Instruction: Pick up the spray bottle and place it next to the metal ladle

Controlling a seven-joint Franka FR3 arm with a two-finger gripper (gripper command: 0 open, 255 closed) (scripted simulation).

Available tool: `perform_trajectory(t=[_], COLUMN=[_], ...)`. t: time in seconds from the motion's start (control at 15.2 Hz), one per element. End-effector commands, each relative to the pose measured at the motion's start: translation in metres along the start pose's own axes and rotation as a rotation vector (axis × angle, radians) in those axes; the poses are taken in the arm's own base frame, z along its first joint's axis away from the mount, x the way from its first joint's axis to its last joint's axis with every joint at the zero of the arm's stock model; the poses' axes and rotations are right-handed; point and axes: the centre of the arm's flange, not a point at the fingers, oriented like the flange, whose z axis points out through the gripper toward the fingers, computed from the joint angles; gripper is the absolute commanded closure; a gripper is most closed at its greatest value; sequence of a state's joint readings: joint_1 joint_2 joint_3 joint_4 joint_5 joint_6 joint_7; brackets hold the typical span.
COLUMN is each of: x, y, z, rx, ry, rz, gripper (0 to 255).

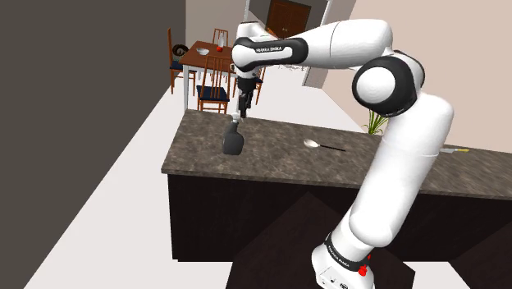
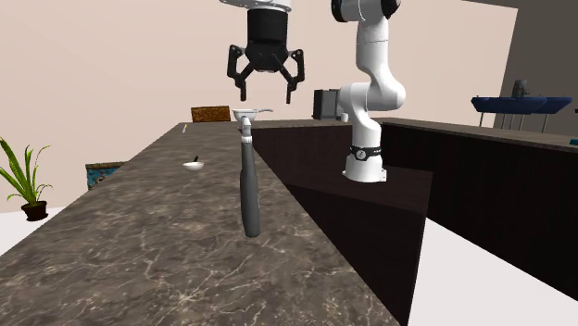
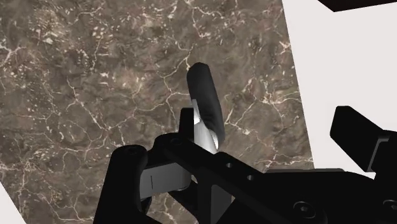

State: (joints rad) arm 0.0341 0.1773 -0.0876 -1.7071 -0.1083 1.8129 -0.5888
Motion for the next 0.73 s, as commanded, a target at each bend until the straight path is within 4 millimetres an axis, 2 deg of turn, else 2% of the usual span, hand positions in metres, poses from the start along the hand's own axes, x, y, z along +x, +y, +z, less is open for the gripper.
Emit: perform_trajectory(t=[0.0, 0.2, 0.26, 0.66], x=[0.021, 0.056, 0.062, 0.063], y=[0.013, 0.029, 0.031, 0.031], z=[0.008, 0.014, 0.015, 0.047], rx=[0.001, 0.003, 0.003, 0.003], ry=[0.004, 0.010, 0.010, 0.010], rz=[-0.037, -0.089, -0.098, -0.098], gripper=[0, 0, 0, 0])
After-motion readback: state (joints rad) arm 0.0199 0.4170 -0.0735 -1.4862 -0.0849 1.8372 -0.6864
